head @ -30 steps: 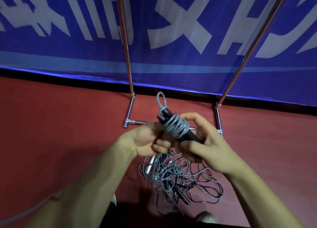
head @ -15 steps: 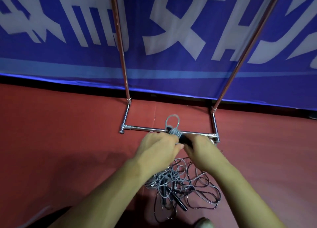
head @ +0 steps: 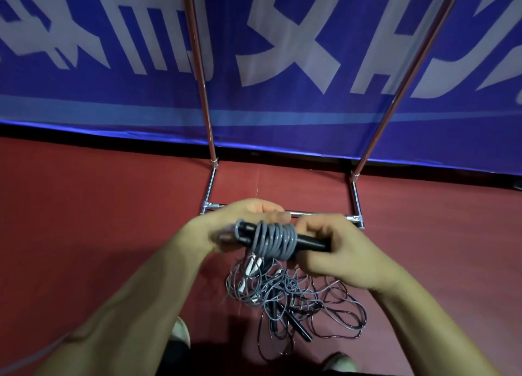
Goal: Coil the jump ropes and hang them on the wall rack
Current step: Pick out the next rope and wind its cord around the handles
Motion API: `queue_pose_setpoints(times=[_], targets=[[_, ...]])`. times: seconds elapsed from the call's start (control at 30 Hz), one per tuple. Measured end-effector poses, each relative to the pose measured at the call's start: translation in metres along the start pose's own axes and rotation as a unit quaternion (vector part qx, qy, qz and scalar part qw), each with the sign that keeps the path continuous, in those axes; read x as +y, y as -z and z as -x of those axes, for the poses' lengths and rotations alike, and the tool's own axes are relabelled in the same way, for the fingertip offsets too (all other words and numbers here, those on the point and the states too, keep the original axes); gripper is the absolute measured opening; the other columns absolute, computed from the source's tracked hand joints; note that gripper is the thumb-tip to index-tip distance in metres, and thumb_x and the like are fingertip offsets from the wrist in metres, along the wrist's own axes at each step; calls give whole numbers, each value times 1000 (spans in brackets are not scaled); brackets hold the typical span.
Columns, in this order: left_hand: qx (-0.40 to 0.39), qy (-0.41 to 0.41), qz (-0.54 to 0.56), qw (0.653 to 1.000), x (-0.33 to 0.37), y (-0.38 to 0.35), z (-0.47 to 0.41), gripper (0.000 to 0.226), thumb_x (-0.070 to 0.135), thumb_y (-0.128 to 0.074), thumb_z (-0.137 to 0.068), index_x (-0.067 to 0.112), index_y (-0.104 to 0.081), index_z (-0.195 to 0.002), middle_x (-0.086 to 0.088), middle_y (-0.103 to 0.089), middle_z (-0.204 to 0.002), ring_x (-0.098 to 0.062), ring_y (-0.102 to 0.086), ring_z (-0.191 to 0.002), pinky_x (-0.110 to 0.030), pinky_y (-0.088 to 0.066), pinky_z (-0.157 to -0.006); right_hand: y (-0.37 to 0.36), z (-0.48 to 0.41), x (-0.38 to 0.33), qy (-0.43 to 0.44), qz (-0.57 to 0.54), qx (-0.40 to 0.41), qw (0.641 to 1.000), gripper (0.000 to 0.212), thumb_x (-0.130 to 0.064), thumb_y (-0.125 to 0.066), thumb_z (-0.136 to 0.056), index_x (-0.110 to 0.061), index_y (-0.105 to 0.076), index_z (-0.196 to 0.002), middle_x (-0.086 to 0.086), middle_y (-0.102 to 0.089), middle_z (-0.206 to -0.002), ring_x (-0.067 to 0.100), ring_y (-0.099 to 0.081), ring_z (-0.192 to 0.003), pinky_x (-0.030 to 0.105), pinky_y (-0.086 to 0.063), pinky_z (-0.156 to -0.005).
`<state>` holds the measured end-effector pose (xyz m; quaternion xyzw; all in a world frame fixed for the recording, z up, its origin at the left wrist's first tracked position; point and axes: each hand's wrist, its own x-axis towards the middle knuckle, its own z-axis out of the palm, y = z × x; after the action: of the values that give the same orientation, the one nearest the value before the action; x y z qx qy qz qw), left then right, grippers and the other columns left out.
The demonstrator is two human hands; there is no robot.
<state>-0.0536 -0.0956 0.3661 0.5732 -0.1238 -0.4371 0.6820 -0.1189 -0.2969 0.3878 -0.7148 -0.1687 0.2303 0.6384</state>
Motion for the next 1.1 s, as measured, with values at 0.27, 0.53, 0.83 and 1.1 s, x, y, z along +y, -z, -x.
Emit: queue_pose_setpoints(times=[0.27, 0.53, 0.83, 1.1], targets=[[138, 1, 81, 987, 0, -28, -21, 35, 7, -30, -103, 12, -52, -77, 5, -34, -54, -6, -24, -43, -20, -16, -41, 7, -8, 8, 57, -70, 202, 975, 29, -2, -71, -83, -23, -57, -97, 18, -61, -74, 24, -46, -55, 34, -36, -47], [276, -43, -54, 959, -13, -36, -36, 35, 20, -32, -105, 20, -49, -75, 5, -37, -57, -8, -29, -43, -21, -25, -43, 6, -17, 21, 56, 43, 300, 951, 29, -1, -68, -91, -24, -56, -105, -1, -67, -81, 10, -59, -62, 19, -45, -59], [287, -75, -601, 743, -17, -35, -18, 30, 44, -47, -100, 24, -50, -78, 3, -59, -72, -27, -60, -80, -33, -35, -66, 9, -23, 47, 12, 349, 316, 882, 34, -14, -66, -92, -20, -56, -125, 0, -67, -108, 21, -63, -99, 29, -48, -82], [206, -111, -601, 764, -12, -9, -12, 27, 54, -59, -93, 29, -69, -90, 9, -64, -87, -17, -62, -86, -33, -44, -71, 9, -19, 45, -45, 453, 103, 884, 14, -25, -62, -92, -32, -61, -104, -7, -67, -93, 21, -61, -86, 39, -48, -69]])
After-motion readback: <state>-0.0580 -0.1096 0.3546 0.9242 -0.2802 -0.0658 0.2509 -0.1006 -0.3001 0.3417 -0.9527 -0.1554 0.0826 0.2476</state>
